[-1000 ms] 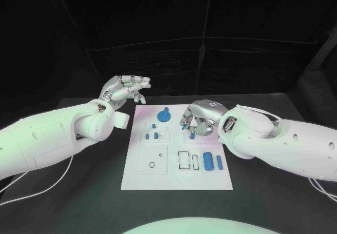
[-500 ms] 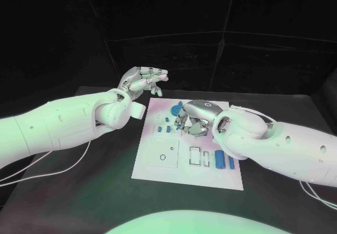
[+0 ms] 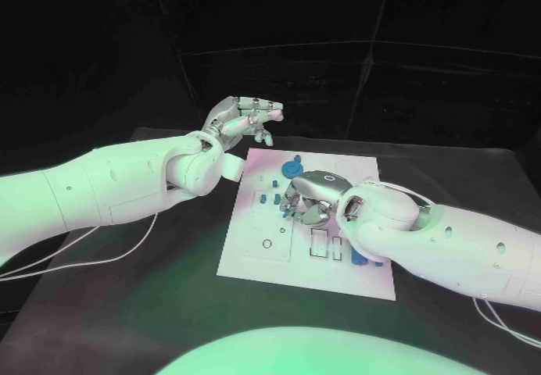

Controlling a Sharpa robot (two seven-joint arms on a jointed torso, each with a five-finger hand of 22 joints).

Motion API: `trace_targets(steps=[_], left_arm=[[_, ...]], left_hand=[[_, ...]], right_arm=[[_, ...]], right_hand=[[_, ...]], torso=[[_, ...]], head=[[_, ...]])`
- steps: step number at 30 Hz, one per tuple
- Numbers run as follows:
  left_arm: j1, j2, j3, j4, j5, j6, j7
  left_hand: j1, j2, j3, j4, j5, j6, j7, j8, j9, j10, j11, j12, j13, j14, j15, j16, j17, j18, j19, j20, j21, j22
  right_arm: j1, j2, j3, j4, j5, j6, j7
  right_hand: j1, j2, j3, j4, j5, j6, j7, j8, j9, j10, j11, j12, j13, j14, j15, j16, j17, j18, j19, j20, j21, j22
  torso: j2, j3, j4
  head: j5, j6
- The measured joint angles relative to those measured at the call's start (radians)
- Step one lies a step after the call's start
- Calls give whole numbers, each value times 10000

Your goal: Assemble the parts on the task board

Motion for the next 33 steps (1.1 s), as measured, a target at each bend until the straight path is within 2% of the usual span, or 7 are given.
trace_targets(steps=[4, 9, 11, 20, 33], left_arm=[[0, 13, 0, -5, 0, 1, -4], [0, 49, 0, -23, 1, 3, -12], [0, 56, 0, -28, 1, 3, -17], [0, 56, 0, -39, 1, 6, -36], [0, 60, 0, -47, 2, 14, -52]], left_hand=[[0, 0, 0, 0, 0, 0, 0, 0, 0, 0, 0, 0, -1, 0, 0, 0, 0, 0, 0, 0, 0, 0], [0, 0, 0, 0, 0, 0, 0, 0, 0, 0, 0, 0, -1, 0, 0, 0, -21, 1, 0, 0, 0, -9], [0, 0, 0, 0, 0, 0, 0, 0, 0, 0, 0, 0, -1, 0, 0, 0, -25, 0, 0, 0, 0, -10], [0, 0, 0, 0, 0, 0, 0, 0, -1, 1, 0, 0, -2, 0, 0, 0, -25, 0, 0, 0, 0, -10], [0, 0, 1, 0, 0, 1, 0, 0, -1, 1, 0, 0, 1, 0, 0, 0, -24, 0, 0, 0, 0, -8]], right_arm=[[-46, 49, -21, -66, -63, 92, 1], [-97, 69, -198, -63, -130, 228, 5], [-111, 74, -232, -46, -148, 274, 7], [-134, 82, -273, -5, -214, 435, 9], [-160, 174, -277, -25, -273, 510, 9]], right_hand=[[0, 0, 20, -21, 35, -2, -1, -1, 0, 0, 0, -1, -3, 0, 0, 0, 0, 0, 0, 0, 0, 0], [0, 0, 20, -21, 35, -4, -3, -12, -2, -1, 0, -1, -4, 0, 0, 0, -1, 0, 0, 0, 0, 10], [0, 0, 20, -21, 35, -4, -4, -13, -3, -1, 0, -1, -5, 0, 0, 0, -1, 0, 0, 0, 0, 10], [0, 0, 19, -22, 35, -7, -6, -21, -7, -1, 1, -1, -5, 0, 0, -1, -2, 0, 0, 0, 0, 19], [0, 0, 19, -22, 34, -19, -17, -46, -14, -1, 1, -1, -7, 0, 0, -1, -3, 0, 0, 0, 0, 18]], torso=[[-5, 1, -4], [-12, 0, -5], [-12, 1, -5], [-12, -2, -16], [-12, -5, 1]], head=[[0, -22], [5, -57], [29, -68], [48, -102], [30, -131]])
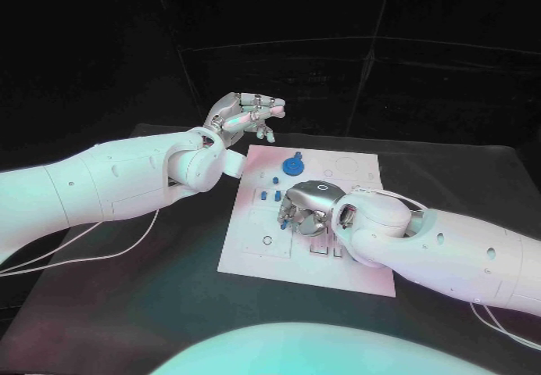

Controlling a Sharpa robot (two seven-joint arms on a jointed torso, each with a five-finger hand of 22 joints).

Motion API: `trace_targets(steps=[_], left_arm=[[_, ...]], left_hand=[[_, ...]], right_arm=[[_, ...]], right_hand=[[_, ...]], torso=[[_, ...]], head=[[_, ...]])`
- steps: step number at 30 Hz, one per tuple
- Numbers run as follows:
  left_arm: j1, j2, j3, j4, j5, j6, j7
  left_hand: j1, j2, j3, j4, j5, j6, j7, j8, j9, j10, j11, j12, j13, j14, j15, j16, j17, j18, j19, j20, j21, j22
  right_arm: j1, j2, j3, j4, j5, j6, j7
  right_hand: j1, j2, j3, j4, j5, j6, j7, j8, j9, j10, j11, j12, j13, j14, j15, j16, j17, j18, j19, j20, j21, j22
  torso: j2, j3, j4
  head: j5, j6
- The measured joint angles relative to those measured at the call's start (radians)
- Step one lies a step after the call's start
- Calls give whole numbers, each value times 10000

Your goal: Assemble the parts on the task board

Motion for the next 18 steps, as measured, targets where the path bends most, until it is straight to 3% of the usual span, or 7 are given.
trace_targets(steps=[18], left_arm=[[0, -7, 0, 6, 0, 17, -41]], left_hand=[[0, 0, 0, 0, 0, 0, 0, 0, 0, -73, -2, 0, 3, 0, 0, 0, -17, 0, 0, 0, 0, -8]], right_arm=[[-8, 82, 2, -88, -170, 146, -92]], right_hand=[[-84, 2, -1, 0, -1, -8, -6, -3, 5, 0, 0, 0, 0, 0, 0, 44, 1, 0, 0, 0, -1, -1]], torso=[[-1, -3, 1]], head=[[22, -33]])
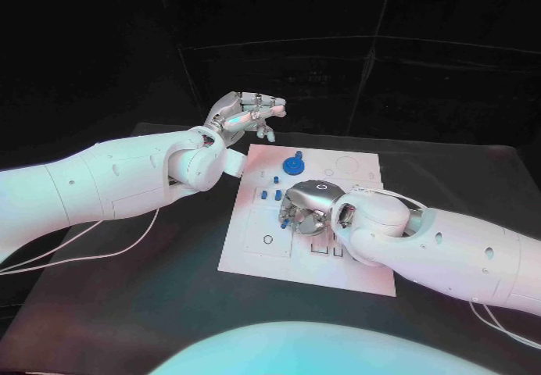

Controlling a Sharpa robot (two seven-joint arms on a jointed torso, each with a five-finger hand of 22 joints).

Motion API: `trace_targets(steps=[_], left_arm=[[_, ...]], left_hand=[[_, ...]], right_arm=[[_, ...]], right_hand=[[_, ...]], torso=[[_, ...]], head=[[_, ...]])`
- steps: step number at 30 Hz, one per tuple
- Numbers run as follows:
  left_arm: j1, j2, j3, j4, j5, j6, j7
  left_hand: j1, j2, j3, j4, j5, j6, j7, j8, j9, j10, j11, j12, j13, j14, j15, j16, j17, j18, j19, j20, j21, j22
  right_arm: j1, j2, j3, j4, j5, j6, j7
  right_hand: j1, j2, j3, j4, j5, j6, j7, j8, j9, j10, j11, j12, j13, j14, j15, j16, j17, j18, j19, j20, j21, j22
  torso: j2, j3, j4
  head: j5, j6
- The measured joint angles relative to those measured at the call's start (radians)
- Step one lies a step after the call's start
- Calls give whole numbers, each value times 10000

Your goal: Assemble the parts on the task board

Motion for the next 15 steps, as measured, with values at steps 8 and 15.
trace_targets(steps=[8, 15], left_arm=[[0, -5, 0, 6, 0, 8, -27], [0, -4, 0, 4, 0, 19, -47]], left_hand=[[0, 0, 0, 0, 0, 0, 0, 0, 0, 0, 0, 0, -1, 0, 0, 0, 0, 0, 0, 0, 0, 0], [0, 0, 0, 0, 0, -2, 3, 0, 0, 0, 0, 0, -1, 0, 0, 0, 1, 0, 0, 0, 0, 1]], right_arm=[[10, 70, 11, -43, -102, 110, -47], [12, 149, 16, -67, -150, 195, -55]], right_hand=[[0, 0, 0, 0, 0, 17, 17, -1, -4, 0, 0, 0, 0, 0, 0, -1, -39, 0, 0, 0, 0, -1], [-96, -47, 0, 0, 0, 19, 18, 3, -11, 0, 0, -2, 2, 0, 0, -3, -39, 0, -35, -35, 44, -1]], torso=[[0, -3, 3], [0, -5, 5]], head=[[8, -33], [17, -54]])
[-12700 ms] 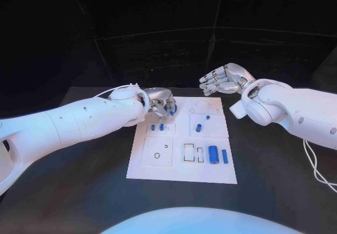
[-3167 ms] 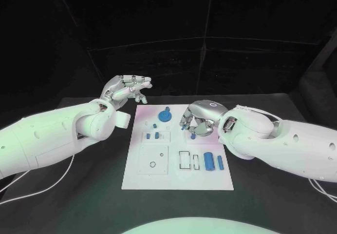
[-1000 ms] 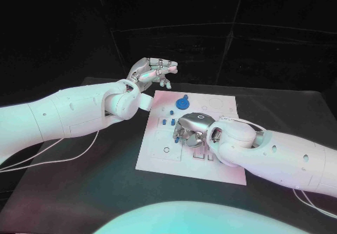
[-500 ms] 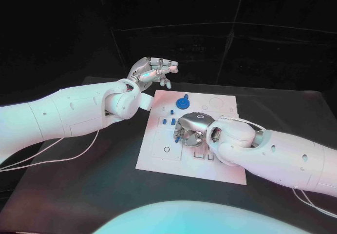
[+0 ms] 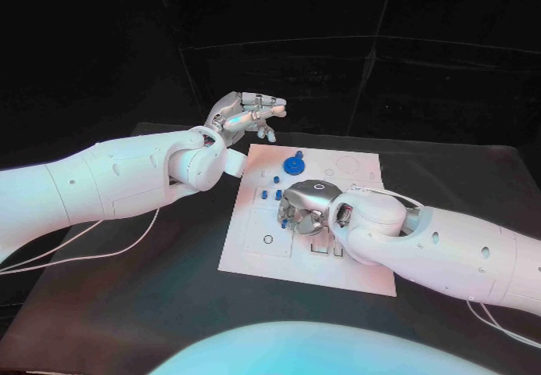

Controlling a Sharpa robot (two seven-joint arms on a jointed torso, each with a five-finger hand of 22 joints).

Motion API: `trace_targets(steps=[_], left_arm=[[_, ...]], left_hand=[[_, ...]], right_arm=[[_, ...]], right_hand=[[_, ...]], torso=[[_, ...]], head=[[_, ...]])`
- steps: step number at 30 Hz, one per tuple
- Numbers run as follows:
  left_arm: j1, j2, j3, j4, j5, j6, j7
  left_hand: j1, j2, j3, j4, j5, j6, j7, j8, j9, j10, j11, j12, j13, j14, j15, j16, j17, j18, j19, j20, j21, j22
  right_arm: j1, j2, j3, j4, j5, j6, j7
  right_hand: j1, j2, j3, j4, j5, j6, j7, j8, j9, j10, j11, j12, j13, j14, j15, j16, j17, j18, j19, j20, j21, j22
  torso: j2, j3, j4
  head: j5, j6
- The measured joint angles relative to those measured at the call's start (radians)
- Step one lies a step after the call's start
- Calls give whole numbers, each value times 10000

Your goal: Assemble the parts on the task board

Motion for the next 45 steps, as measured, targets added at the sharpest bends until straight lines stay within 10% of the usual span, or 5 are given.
trace_targets(steps=[14, 20, 29, 45], left_arm=[[1, 10, 0, -9, 1, 32, -58], [1, 9, 0, -11, 1, 38, -71], [1, 6, 0, -24, 1, 47, -101], [2, -37, 0, -47, 3, 62, -150]], left_hand=[[0, 0, -28, -28, 0, -70, -3, 0, 0, -36, 36, 46, -1, 0, 0, 0, -15, 0, 0, 0, -39, 1], [0, 0, -28, -28, 0, -70, -3, 0, 0, -36, 37, 46, -1, 0, 0, 0, -15, 0, 0, 0, -39, 1], [0, 0, -28, -28, 0, -75, 2, 0, 0, -67, 6, 46, -2, -35, 35, 0, -14, 0, 0, 0, -39, -9], [0, 0, -28, -28, 0, -105, 32, 37, 0, -108, 36, 84, -2, -35, 35, 0, -25, 0, 0, 0, -39, -7]], right_arm=[[-34, 32, -17, -7, 11, 37, 45], [-42, 24, -21, -42, 46, -7, 52], [-42, -54, -21, -9, 96, -228, -45], [14, -1852, 96, 1444, 439, -1223, -185]], right_hand=[[-169, -106, -33, 33, 61, -115, 86, -30, -9, -127, 116, -114, 3, -7, 7, 43, -48, 1, -38, 39, 0, 10], [-511, -347, -197, 80, 117, -1105, 340, -174, -70, -1182, 370, -607, -57, -316, 307, -321, -703, 3, -638, 199, -468, -805], [-601, -438, -444, 54, 118, -1827, 279, -174, -55, -1843, 478, -639, -11, -737, 376, -672, -1363, 163, -1166, 339, -1009, -1630], [-620, -460, -776, 166, 257, -1565, 287, -67, 7, -1785, 422, -64, 31, -679, 319, -402, -1142, 160, -1072, 321, -822, -1291]], torso=[[-2, 4, -4], [-6, 4, -9], [-5, 5, -8], [-12, 11, -32]], head=[[0, -19], [7, -19], [7, -15], [-13, 45]])
